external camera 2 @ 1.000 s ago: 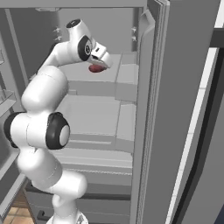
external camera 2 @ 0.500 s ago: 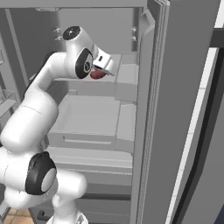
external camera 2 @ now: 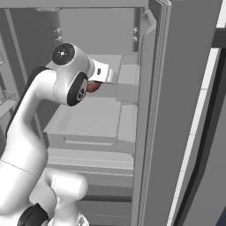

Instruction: Retrieve the sausage and cheese from the fridge and place them on the cutting board on the counter.

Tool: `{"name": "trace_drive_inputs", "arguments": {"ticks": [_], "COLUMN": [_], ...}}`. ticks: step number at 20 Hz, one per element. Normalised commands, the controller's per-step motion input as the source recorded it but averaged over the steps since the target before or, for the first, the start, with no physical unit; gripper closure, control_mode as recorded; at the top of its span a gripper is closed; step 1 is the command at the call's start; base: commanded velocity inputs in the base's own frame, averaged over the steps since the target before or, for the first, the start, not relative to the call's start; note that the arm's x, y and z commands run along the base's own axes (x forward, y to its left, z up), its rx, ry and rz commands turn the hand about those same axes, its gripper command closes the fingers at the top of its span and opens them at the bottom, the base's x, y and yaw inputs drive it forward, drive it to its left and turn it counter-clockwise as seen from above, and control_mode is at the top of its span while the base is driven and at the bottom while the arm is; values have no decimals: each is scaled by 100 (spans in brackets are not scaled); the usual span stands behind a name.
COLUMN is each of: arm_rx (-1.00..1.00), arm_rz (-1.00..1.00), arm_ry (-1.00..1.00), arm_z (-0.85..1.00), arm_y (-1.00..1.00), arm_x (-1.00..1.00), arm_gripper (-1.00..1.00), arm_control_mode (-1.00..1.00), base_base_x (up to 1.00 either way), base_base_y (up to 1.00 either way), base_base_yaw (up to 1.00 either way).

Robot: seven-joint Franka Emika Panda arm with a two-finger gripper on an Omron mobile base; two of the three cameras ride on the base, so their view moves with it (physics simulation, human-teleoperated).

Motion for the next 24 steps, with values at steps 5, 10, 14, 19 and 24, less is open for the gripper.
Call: {"name": "trace_drive_inputs", "arguments": {"ticks": [5, 10, 14, 19, 24], "arm_rx": [-21, -21, -18, -4, 0], "arm_rz": [17, 10, 11, 2, 0], "arm_ry": [0, 0, 0, 0, 0], "arm_z": [17, 0, 0, 0, 0], "arm_y": [18, 24, 16, 4, 0], "arm_x": [-95, -89, -77, -13, 0], "arm_gripper": [100, 100, 100, 100, 100], "arm_control_mode": [-100, -100, -100, 100, 100], "base_base_x": [0, 0, 0, -27, -90], "base_base_y": [0, 0, 0, 17, 0], "base_base_yaw": [0, 0, 0, 3, 2]}}
